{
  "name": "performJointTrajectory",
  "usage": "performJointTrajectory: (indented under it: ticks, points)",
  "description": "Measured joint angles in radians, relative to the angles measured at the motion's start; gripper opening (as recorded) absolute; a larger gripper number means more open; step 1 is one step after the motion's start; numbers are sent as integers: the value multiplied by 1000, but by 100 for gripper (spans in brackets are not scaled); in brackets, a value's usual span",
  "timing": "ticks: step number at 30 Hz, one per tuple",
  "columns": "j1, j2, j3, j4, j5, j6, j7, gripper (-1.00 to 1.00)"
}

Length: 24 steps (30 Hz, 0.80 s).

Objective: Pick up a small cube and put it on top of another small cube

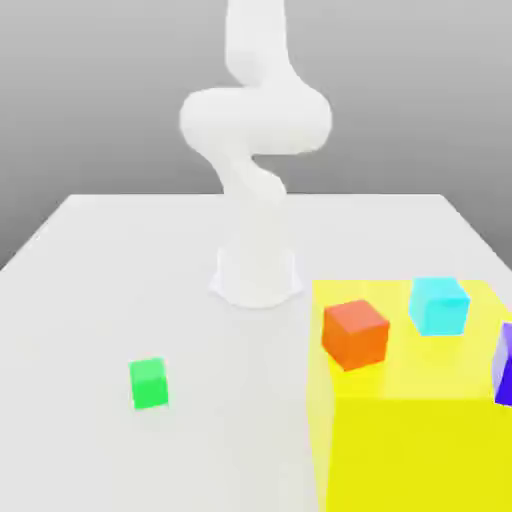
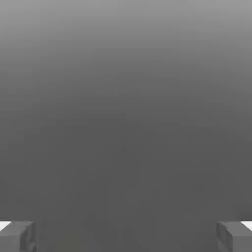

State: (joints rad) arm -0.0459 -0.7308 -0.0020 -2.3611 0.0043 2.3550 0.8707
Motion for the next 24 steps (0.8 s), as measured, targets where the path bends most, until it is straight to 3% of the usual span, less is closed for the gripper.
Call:
performJointTrajectory:
  ticks: [18,24]
  points:
    - [-370,668,-45,-523,-7,506,678,0]
    - [-405,898,-21,-516,34,690,685,0]
